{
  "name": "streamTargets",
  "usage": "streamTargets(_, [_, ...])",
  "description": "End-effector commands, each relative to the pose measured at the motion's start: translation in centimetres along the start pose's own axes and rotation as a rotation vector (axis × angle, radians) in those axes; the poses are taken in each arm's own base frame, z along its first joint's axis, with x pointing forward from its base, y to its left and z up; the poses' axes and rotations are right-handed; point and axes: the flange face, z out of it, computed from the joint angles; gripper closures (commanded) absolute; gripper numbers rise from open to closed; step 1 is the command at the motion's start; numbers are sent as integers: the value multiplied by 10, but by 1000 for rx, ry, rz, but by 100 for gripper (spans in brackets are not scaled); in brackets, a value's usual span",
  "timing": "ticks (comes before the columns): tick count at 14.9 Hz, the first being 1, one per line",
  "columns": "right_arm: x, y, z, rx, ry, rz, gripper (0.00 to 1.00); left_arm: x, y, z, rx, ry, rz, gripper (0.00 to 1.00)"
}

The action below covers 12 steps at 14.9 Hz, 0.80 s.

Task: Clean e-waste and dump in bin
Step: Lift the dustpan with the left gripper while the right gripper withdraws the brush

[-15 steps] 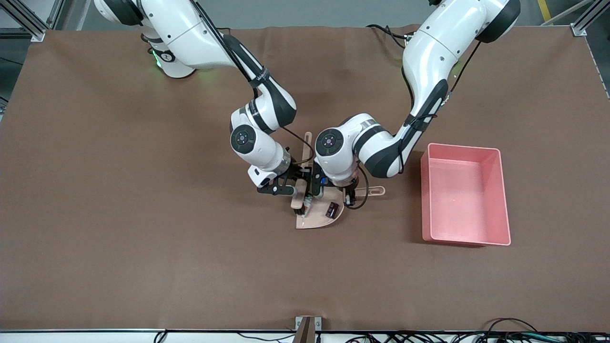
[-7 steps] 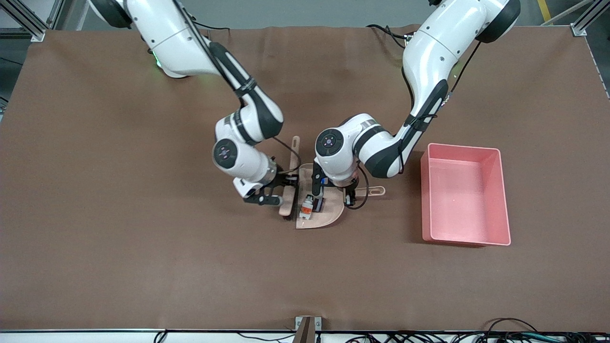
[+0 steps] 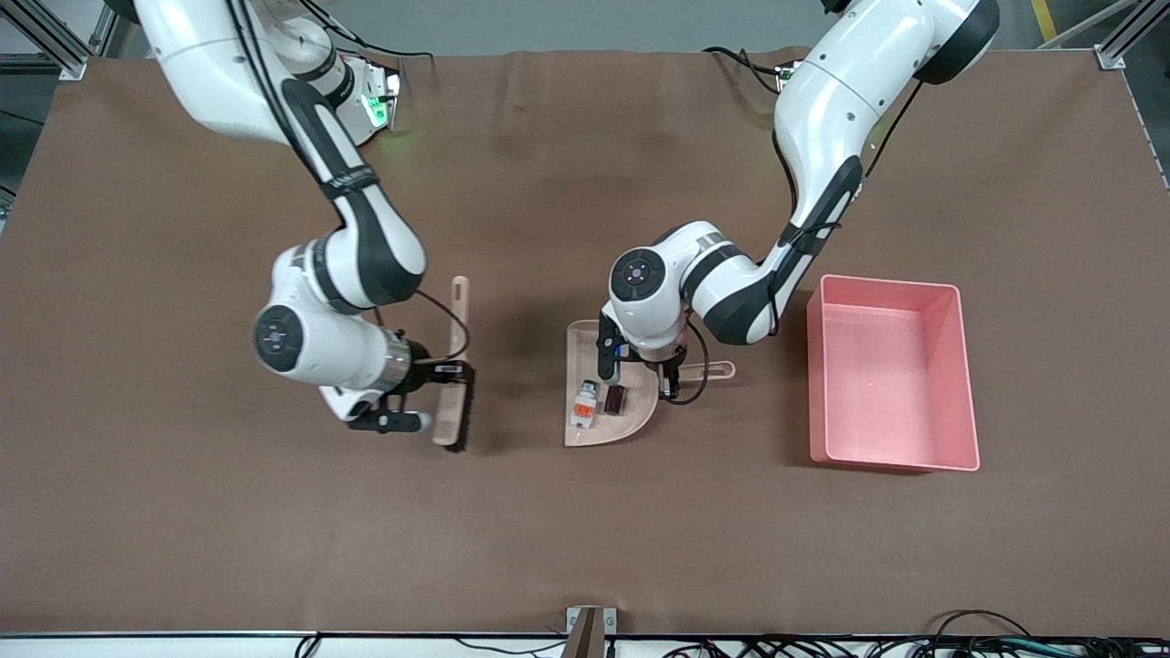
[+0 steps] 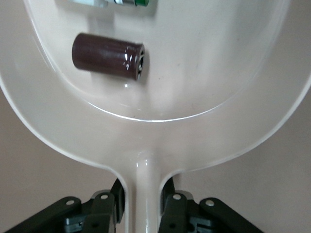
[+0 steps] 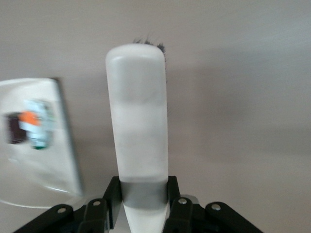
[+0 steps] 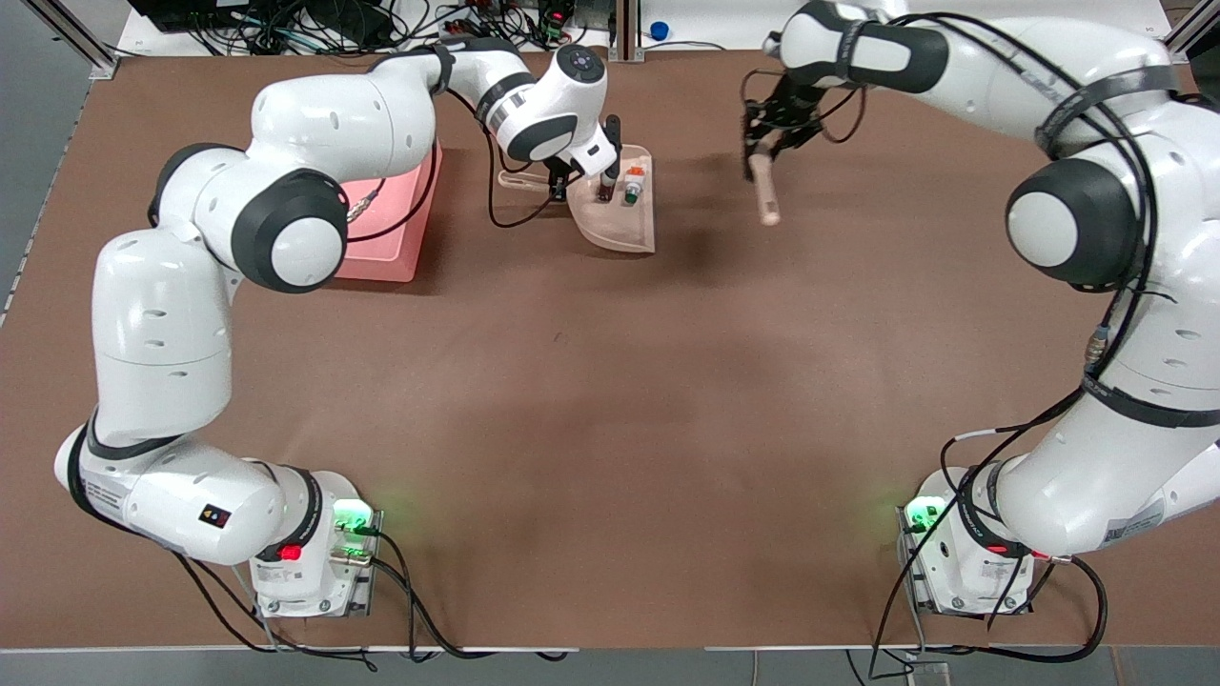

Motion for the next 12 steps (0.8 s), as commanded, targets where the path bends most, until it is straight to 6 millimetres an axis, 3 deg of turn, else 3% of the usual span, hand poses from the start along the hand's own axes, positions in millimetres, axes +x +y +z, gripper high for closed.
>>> streamTargets(1, [-29, 40, -39, -143, 19, -26, 99, 8, -8, -4, 14, 59, -40, 85])
streamTargets(3, [-38, 87, -53, -156, 18, 21, 98, 10, -14, -12, 52, 110, -38, 85])
streamTargets(5, [-40, 123, -54, -204, 9, 9, 99, 14, -18, -19, 87, 155, -30, 85])
streamTargets(7, [-36, 181, -49, -224, 1, 43, 99, 16, -21, -40, 117, 174, -31, 87])
streamTargets(9, [-38, 228, -39, -215, 26, 19, 98, 4, -36, -58, 142, 188, -55, 89])
streamTargets(10, [-41, 248, -34, -212, 44, 31, 98, -4, -43, -78, 166, 199, -79, 92])
streamTargets(11, [-42, 255, -29, -212, 69, 35, 98, -11, -48, -91, 173, 212, -100, 92])
streamTargets(12, [-44, 257, -21, -212, 86, 34, 98, -34, -64, -105, 183, 224, -145, 92])
